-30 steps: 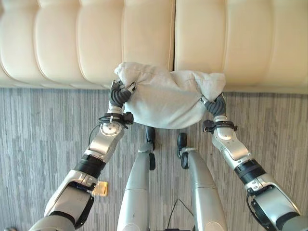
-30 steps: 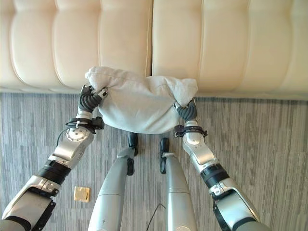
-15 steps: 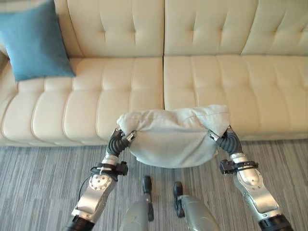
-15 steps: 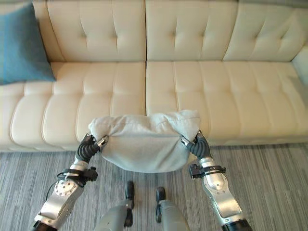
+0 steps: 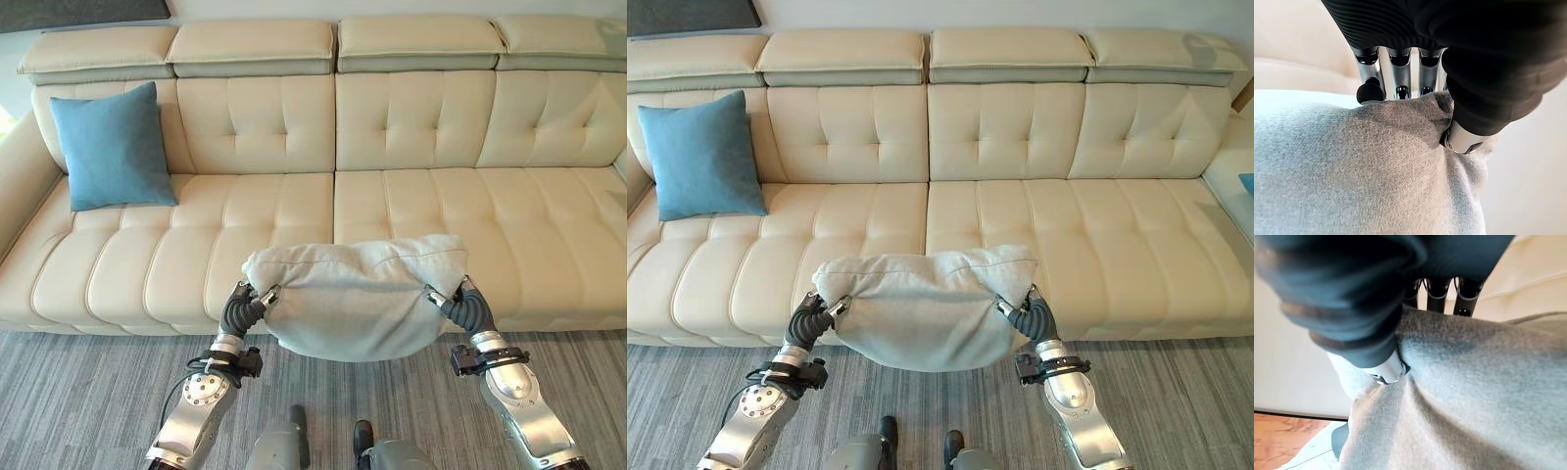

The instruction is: Pick up all the scattered cushions and arrange them neatly on the sofa.

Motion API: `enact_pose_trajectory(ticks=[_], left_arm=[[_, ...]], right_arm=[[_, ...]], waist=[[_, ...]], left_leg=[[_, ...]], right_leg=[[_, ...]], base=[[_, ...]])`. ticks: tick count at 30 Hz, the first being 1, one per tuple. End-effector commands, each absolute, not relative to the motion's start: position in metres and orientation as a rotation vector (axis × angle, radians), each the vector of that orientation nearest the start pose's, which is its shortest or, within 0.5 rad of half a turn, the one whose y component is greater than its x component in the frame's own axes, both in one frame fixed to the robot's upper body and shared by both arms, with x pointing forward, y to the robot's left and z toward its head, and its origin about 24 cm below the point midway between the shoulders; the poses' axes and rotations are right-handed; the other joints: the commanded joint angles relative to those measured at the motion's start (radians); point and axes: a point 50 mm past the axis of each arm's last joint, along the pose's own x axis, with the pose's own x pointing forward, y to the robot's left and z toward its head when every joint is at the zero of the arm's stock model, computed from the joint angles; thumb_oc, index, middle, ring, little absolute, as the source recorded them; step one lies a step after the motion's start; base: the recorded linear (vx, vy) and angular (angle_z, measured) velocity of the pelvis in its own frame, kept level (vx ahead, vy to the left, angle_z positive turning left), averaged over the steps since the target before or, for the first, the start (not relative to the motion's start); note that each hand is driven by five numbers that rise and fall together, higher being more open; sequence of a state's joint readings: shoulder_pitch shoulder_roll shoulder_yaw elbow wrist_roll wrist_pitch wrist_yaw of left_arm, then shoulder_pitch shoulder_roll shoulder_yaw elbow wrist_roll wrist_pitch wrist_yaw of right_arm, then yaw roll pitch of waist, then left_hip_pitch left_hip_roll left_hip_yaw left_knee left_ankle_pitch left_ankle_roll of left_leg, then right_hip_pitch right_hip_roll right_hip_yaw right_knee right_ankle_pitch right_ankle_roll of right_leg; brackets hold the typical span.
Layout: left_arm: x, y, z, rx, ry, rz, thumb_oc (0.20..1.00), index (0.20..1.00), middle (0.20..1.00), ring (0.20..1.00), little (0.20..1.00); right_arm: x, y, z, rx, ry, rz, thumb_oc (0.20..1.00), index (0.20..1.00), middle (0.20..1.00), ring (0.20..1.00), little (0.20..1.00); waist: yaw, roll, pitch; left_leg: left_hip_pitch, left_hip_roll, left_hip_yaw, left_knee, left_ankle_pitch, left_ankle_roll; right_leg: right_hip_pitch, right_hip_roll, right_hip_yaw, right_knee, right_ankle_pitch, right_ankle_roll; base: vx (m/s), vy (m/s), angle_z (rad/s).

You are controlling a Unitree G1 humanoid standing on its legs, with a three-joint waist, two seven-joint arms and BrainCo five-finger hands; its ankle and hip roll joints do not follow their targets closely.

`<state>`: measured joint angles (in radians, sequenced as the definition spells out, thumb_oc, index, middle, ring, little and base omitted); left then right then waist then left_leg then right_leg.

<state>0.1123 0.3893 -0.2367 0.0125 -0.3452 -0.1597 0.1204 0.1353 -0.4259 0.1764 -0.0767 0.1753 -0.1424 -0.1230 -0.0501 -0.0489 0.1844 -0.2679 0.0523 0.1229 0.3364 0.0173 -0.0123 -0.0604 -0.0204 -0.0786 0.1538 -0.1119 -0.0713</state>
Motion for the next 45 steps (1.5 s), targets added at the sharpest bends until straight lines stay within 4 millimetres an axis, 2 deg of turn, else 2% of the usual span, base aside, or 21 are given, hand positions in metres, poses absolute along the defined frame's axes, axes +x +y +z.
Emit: enact_pose_trajectory(ticks=[1,4,7,9,12,13,14,16,17,18,19,22,24,25,26,29,33,36,37,40,45], left_arm=[[0.227,0.194,0.042,0.048,-0.061,-0.023,0.200,0.200,0.200,0.200,0.200],[0.228,0.196,0.043,0.058,-0.061,-0.005,0.200,0.200,0.200,0.200,0.200],[0.226,0.197,0.042,0.058,-0.058,0.014,0.200,0.200,0.200,0.200,0.200],[0.221,0.199,0.041,0.061,-0.049,0.015,0.200,0.200,0.200,0.200,0.200],[0.219,0.204,0.040,0.078,-0.040,0.010,0.200,0.200,0.200,0.200,0.200],[0.219,0.204,0.040,0.078,-0.040,0.010,0.200,0.200,0.200,0.200,0.200],[0.219,0.206,0.042,0.089,-0.044,0.005,0.200,0.200,0.200,0.200,0.200],[0.220,0.212,0.047,0.114,-0.058,0.015,0.200,0.200,0.200,0.200,0.200],[0.221,0.214,0.048,0.127,-0.060,0.021,0.200,0.200,0.200,0.200,0.200],[0.222,0.216,0.048,0.135,-0.063,0.026,0.200,0.200,0.200,0.200,0.200],[0.222,0.216,0.049,0.136,-0.065,0.027,0.200,0.200,0.200,0.200,0.200],[0.220,0.217,0.048,0.131,-0.065,0.029,0.200,0.200,0.200,0.200,0.200],[0.220,0.217,0.047,0.123,-0.063,0.029,0.200,0.200,0.200,0.200,0.200],[0.221,0.215,0.045,0.114,-0.060,0.025,0.200,0.200,0.200,0.200,0.200],[0.222,0.213,0.045,0.112,-0.062,0.024,0.200,0.200,0.200,0.200,0.200],[0.223,0.212,0.046,0.112,-0.075,0.020,0.200,0.200,0.200,0.200,0.200],[0.224,0.211,0.049,0.131,-0.097,0.022,0.200,0.200,0.200,0.200,0.200],[0.226,0.208,0.052,0.115,-0.121,0.037,0.200,0.200,0.200,0.200,0.200],[0.226,0.208,0.052,0.114,-0.121,0.037,0.200,0.200,0.200,0.200,0.200],[0.245,0.197,0.073,0.093,-0.233,0.045,0.200,0.200,0.200,0.200,0.200],[0.268,0.181,0.098,0.047,-0.339,0.043,0.200,0.200,0.200,0.200,0.200]], right_arm=[[0.228,-0.207,0.086,-0.233,-0.254,-0.012,0.200,0.200,0.200,0.200,0.200],[0.228,-0.208,0.084,-0.227,-0.245,-0.041,0.200,0.200,0.200,0.200,0.200],[0.227,-0.209,0.081,-0.221,-0.227,-0.060,0.200,0.200,0.200,0.200,0.200],[0.224,-0.205,0.077,-0.214,-0.216,-0.039,0.200,0.200,0.200,0.200,0.200],[0.224,-0.200,0.074,-0.221,-0.200,-0.004,0.200,0.200,0.200,0.200,0.200],[0.224,-0.200,0.074,-0.221,-0.201,-0.004,0.200,0.200,0.200,0.200,0.200],[0.226,-0.195,0.075,-0.214,-0.207,0.023,0.200,0.200,0.200,0.200,0.200],[0.229,-0.191,0.079,-0.213,-0.226,0.049,0.200,0.200,0.200,0.200,0.200],[0.230,-0.189,0.080,-0.201,-0.234,0.056,0.200,0.200,0.200,0.200,0.200],[0.232,-0.184,0.083,-0.189,-0.251,0.075,0.200,0.200,0.200,0.200,0.200],[0.233,-0.182,0.083,-0.186,-0.252,0.087,0.200,0.200,0.200,0.200,0.200],[0.235,-0.179,0.086,-0.179,-0.266,0.117,0.200,0.200,0.200,0.200,0.200],[0.235,-0.179,0.087,-0.175,-0.266,0.123,0.200,0.200,0.200,0.200,0.200],[0.236,-0.178,0.088,-0.172,-0.269,0.127,0.200,0.200,0.200,0.200,0.200],[0.237,-0.178,0.088,-0.173,-0.272,0.129,0.200,0.200,0.200,0.200,0.200],[0.237,-0.177,0.091,-0.169,-0.284,0.137,0.200,0.200,0.200,0.200,0.200],[0.241,-0.168,0.098,-0.138,-0.326,0.172,0.200,0.200,0.200,0.200,0.200],[0.248,-0.155,0.120,-0.123,-0.433,0.228,0.200,0.200,0.200,0.200,0.200],[0.248,-0.155,0.120,-0.123,-0.434,0.228,0.200,0.200,0.200,0.200,0.200],[0.264,-0.136,0.152,-0.147,-0.577,0.258,0.200,0.200,0.200,0.200,0.200],[0.280,-0.126,0.173,-0.172,-0.651,0.238,0.200,0.200,0.200,0.200,0.200]], waist=[[-0.005,-0.009,-0.047],[0.019,0.000,-0.044],[0.038,-0.001,-0.040],[0.051,-0.003,-0.051],[0.057,-0.022,-0.059],[0.059,-0.020,-0.060],[0.066,-0.028,-0.059],[0.064,-0.028,-0.051],[0.065,-0.021,-0.045],[0.061,-0.010,-0.036],[0.060,-0.004,-0.035],[0.041,0.014,-0.017],[0.032,0.018,-0.006],[0.019,0.014,0.007],[0.012,0.012,0.013],[0.008,0.015,0.022],[0.025,0.001,0.011],[0.043,0.005,-0.024],[0.043,0.005,-0.024],[0.056,0.018,-0.034],[0.058,0.032,-0.042]], left_leg=[[-0.009,0.016,0.046,-0.068,-0.069,-0.028],[-0.064,-0.012,0.035,-0.178,0.027,-0.047],[-0.125,-0.019,0.017,-0.202,0.057,-0.055],[-0.100,-0.030,-0.023,-0.211,0.063,-0.040],[-0.082,-0.057,-0.014,-0.181,0.035,-0.013],[-0.084,-0.054,-0.013,-0.184,0.038,-0.014],[-0.060,-0.074,0.000,-0.168,0.002,0.014],[-0.031,-0.083,0.004,-0.167,-0.026,0.038],[-0.015,-0.082,0.007,-0.170,-0.041,0.048],[0.019,-0.077,0.009,-0.184,-0.054,0.053],[0.036,-0.073,0.009,-0.193,-0.060,0.056],[0.101,-0.074,0.003,-0.215,-0.089,0.057],[0.124,-0.079,-0.005,-0.218,-0.098,0.056],[0.145,-0.092,-0.017,-0.209,-0.118,0.052],[0.157,-0.098,-0.023,-0.204,-0.125,0.050],[0.174,-0.103,-0.036,-0.195,-0.137,0.044],[0.189,-0.103,-0.050,-0.189,-0.151,0.031],[0.202,-0.080,-0.070,-0.219,-0.137,0.003],[0.203,-0.080,-0.070,-0.219,-0.137,0.003],[0.209,-0.059,-0.093,-0.254,-0.118,-0.021],[0.205,-0.044,-0.100,-0.290,-0.096,-0.037]], right_leg=[[0.079,0.000,0.017,-0.062,-0.025,0.109],[0.119,0.019,0.036,-0.071,-0.049,0.115],[0.165,0.021,0.068,-0.067,-0.073,0.121],[0.183,0.010,0.085,-0.053,-0.079,0.133],[0.177,-0.045,0.099,0.008,-0.051,0.171],[0.174,-0.043,0.101,0.007,-0.048,0.171],[0.133,-0.085,0.112,0.094,0.025,0.200],[0.078,-0.095,0.135,0.212,0.107,0.214],[0.048,-0.099,0.135,0.260,0.127,0.222],[-0.003,-0.098,0.124,0.289,0.120,0.211],[-0.032,-0.093,0.114,0.270,0.117,0.206],[-0.115,-0.076,0.055,0.184,0.056,0.189],[-0.146,-0.072,0.042,0.139,0.060,0.191],[-0.160,-0.081,0.042,0.030,0.088,0.205],[-0.163,-0.081,0.048,-0.009,0.105,0.211],[-0.168,-0.084,0.058,-0.031,0.127,0.221],[-0.127,-0.100,0.043,-0.065,0.147,0.213],[-0.074,-0.094,0.005,-0.110,0.146,0.198],[-0.073,-0.094,0.005,-0.111,0.146,0.198],[-0.047,-0.085,-0.036,-0.134,0.129,0.179],[-0.040,-0.080,-0.070,-0.151,0.120,0.167]], base=[[0.23,0.089,-0.01],[0.29,0.098,-0.11],[0.31,0.135,-0.39],[0.35,0.202,-0.60],[0.30,0.215,-0.62],[0.25,0.259,-0.18],[0.20,0.231,-0.36],[0.24,0.264,-0.61],[0.21,0.230,-0.38],[0.15,0.172,-0.12],[0.18,0.168,-0.12],[0.21,0.082,-0.22],[0.17,0.007,0.01],[0.18,-0.029,0.19],[0.23,-0.047,0.37],[0.10,-0.059,0.27],[0.09,-0.166,0.29],[0.09,-0.180,0.38],[0.13,-0.241,0.45],[0.05,-0.186,0.18],[0.04,-0.103,0.31]])
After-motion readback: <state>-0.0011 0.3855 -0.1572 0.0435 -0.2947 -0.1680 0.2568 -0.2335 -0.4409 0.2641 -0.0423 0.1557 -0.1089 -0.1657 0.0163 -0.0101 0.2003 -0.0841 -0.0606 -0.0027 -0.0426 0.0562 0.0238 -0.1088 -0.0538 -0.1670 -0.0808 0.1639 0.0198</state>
